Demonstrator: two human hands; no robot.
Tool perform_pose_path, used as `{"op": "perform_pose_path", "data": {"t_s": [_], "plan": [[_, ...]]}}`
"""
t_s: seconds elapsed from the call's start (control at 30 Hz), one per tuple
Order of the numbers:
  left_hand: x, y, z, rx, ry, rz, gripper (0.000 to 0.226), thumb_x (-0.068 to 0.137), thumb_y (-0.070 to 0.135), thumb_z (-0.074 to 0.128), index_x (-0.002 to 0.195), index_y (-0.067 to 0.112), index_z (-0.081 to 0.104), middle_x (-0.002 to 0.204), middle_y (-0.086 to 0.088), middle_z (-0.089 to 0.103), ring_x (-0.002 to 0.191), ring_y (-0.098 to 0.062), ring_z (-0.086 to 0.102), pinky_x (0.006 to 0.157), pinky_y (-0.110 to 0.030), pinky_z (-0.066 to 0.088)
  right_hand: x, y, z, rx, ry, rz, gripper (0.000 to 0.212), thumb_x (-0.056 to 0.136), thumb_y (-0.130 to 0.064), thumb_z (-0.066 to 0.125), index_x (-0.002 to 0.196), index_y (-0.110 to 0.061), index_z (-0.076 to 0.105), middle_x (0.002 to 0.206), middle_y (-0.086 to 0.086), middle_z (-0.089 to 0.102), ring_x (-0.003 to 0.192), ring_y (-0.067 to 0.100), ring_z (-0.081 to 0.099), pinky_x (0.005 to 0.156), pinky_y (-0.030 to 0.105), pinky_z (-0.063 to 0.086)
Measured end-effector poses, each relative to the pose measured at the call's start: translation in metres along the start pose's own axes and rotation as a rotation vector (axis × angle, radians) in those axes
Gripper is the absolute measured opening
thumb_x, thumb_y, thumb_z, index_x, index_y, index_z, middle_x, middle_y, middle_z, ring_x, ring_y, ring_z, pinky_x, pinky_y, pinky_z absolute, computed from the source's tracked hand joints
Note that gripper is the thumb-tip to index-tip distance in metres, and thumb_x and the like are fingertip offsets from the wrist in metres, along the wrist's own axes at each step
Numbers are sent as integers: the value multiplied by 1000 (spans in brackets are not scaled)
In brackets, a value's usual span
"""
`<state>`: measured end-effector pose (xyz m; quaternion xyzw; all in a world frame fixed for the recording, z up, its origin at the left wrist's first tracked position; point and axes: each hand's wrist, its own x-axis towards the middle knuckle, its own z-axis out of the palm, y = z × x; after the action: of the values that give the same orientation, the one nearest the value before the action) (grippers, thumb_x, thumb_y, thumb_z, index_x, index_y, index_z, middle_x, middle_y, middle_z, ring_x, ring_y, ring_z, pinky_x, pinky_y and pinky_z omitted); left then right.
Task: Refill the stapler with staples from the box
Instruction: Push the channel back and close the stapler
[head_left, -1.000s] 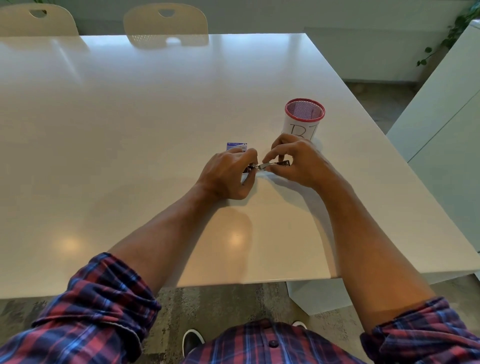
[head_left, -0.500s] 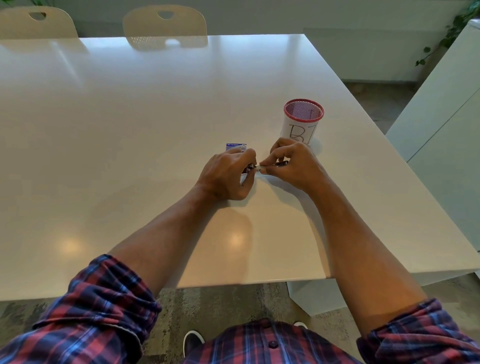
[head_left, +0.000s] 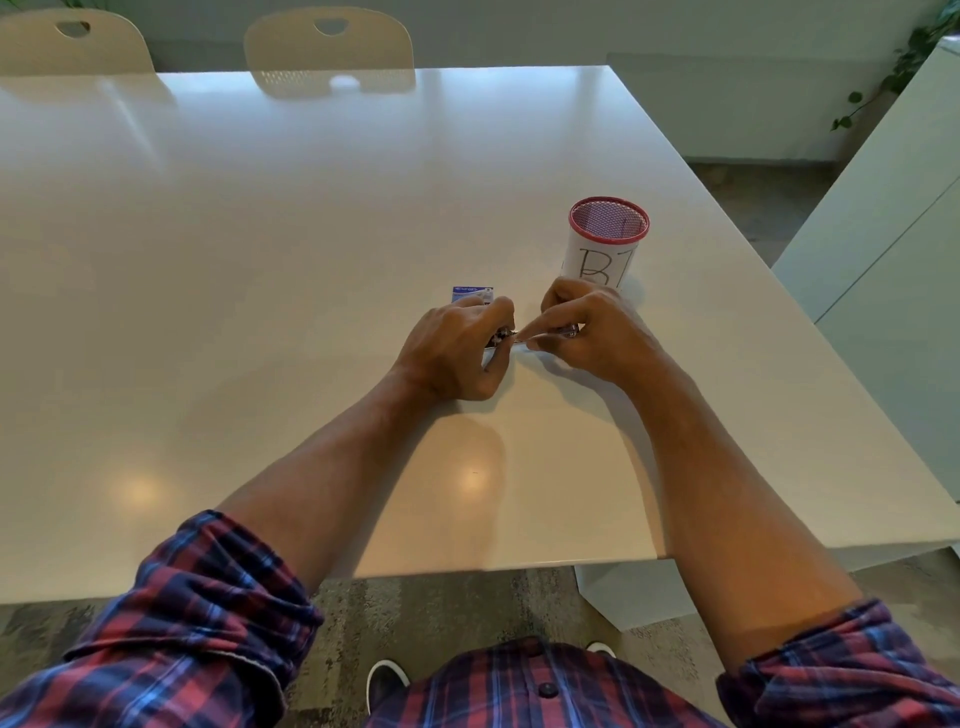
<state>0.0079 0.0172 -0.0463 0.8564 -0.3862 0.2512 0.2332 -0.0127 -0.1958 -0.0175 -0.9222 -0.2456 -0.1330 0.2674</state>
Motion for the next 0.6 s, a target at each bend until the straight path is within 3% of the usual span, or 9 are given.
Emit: {"op": "perform_pose_path", "data": {"t_s": [0.2, 0.3, 0.37, 0.47, 0.53, 0.6], "plan": [[0, 1, -2, 5, -10, 10, 11, 82, 15, 64, 89, 8, 58, 77, -5, 67, 66, -26, 60, 54, -29, 48, -1, -2, -1, -116, -21, -62, 19, 82, -29, 85, 100, -25, 81, 89, -10, 50, 81, 11, 50, 71, 16, 33], [0, 1, -2, 18, -8, 13, 10, 84, 15, 63, 90, 9, 59, 78, -5, 67, 66, -25, 60, 55, -26, 43, -3, 1, -2, -170, -14, -41, 24, 79, -31, 87, 100, -23, 79, 94, -12, 48, 86, 10, 50, 75, 31, 46], [0, 1, -2, 33, -8, 18, 10, 86, 15, 64, 92, 9, 60, 79, -4, 69, 69, -25, 62, 56, -26, 43, -4, 4, -3, -155, -4, 16, 32, 78, -33, 87, 106, -25, 75, 102, -13, 52, 95, 9, 52, 88, 38, 49], [0, 0, -1, 52, -20, 26, 8, 93, 18, 62, 99, 12, 61, 83, -5, 73, 74, -29, 66, 57, -33, 53, -3, 10, -7, -154, -21, 92, 48, 80, -34, 85, 124, -30, 68, 120, -10, 65, 112, 12, 57, 107, 39, 36], [2, -1, -1, 55, -40, 42, 8, 96, 18, 58, 103, 14, 61, 84, -4, 75, 77, -29, 69, 58, -35, 55, -1, 12, -8, -179, -73, 104, 40, 85, -29, 81, 123, -27, 72, 117, -7, 73, 113, 16, 62, 108, 42, 38], [6, -3, -1, 45, -83, 35, 11, 97, 14, 54, 107, 20, 57, 83, -3, 75, 76, -28, 69, 58, -35, 55, -2, 14, -6, -145, -85, 90, 26, 87, -22, 79, 113, -22, 78, 107, -4, 76, 102, 16, 66, 98, 43, 49]]}}
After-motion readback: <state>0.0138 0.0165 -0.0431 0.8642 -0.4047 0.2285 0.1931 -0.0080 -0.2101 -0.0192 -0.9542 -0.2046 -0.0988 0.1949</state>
